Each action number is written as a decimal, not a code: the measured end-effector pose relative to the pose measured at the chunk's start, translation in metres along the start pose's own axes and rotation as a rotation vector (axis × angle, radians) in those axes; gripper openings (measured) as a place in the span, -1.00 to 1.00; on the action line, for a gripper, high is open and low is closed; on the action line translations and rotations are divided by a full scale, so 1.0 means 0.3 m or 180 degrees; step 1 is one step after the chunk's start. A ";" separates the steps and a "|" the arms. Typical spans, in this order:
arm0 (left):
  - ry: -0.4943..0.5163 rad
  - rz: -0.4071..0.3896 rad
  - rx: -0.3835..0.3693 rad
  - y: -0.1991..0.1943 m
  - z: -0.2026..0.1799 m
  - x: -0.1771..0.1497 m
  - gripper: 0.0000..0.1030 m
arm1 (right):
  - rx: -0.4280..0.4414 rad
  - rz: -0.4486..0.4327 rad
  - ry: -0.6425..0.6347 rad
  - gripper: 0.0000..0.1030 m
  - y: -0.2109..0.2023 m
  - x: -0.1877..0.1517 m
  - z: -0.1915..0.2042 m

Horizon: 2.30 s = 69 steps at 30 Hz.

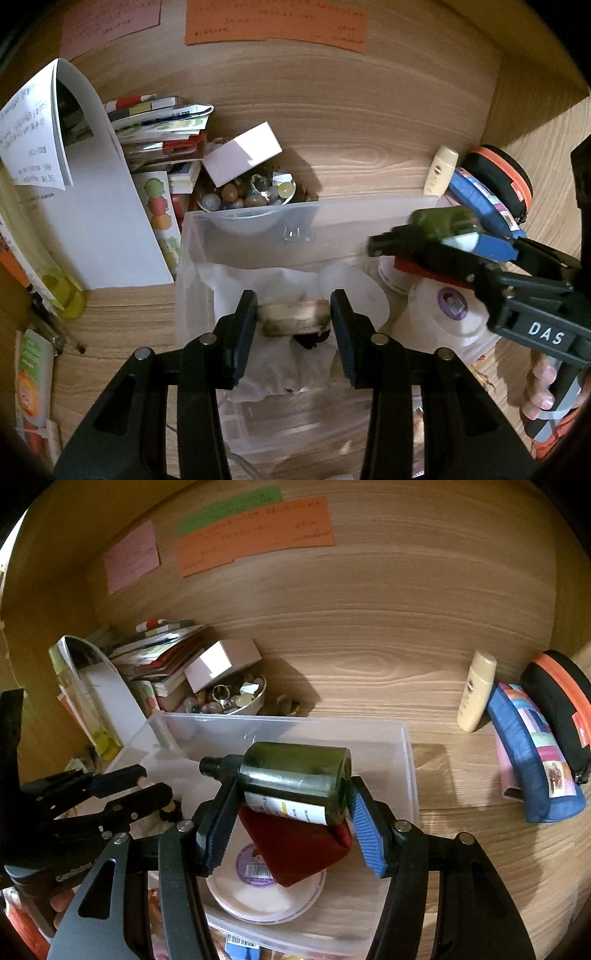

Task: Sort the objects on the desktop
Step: 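Open both grippers to drop the peg and the bottle into the bin, then move the left gripper to the bagged pink rope and grasp it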

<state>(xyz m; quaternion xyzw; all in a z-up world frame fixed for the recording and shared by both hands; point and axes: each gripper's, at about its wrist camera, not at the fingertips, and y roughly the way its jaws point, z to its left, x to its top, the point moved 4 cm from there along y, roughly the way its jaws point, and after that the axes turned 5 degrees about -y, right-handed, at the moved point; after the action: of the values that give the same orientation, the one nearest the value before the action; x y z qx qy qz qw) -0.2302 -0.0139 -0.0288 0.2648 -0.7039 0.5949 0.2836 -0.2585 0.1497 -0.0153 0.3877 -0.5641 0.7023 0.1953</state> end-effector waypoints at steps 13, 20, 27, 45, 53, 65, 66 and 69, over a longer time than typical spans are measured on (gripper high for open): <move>0.0019 -0.0219 -0.0180 -0.085 -0.008 0.030 0.21 | -0.0125 -0.0019 -0.0124 0.08 -0.009 0.002 0.009; 0.0099 -0.0310 -0.0114 -0.163 -0.020 0.021 0.22 | -0.0147 -0.0243 -0.0200 0.52 -0.141 -0.001 0.031; 0.0133 -0.0255 -0.0100 -0.207 -0.014 -0.037 0.64 | -0.0245 -0.0292 -0.0398 0.68 -0.240 -0.062 0.076; 0.0322 0.0272 -0.0017 -0.219 -0.008 -0.279 0.72 | -0.0340 0.0151 -0.0243 0.71 -0.254 -0.300 0.039; 0.0629 0.0508 0.0061 -0.252 -0.025 -0.443 0.72 | -0.0430 0.0214 -0.0130 0.71 -0.292 -0.359 -0.025; 0.1167 0.0667 -0.0136 -0.195 -0.190 -0.480 0.84 | -0.0399 0.0216 -0.0002 0.71 -0.315 -0.388 -0.077; 0.1219 0.0683 -0.0164 -0.184 -0.207 -0.480 0.84 | -0.0410 0.0216 -0.0006 0.71 -0.316 -0.388 -0.082; 0.1373 0.0747 -0.0242 -0.146 -0.257 -0.470 0.84 | -0.0438 0.0218 0.0010 0.71 -0.324 -0.390 -0.100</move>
<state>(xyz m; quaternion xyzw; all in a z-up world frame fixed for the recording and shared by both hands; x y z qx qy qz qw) -0.0942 0.0606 -0.0892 0.0374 -0.6749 0.6397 0.3660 -0.1262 0.2252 -0.0445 0.3526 -0.6237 0.6688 0.1983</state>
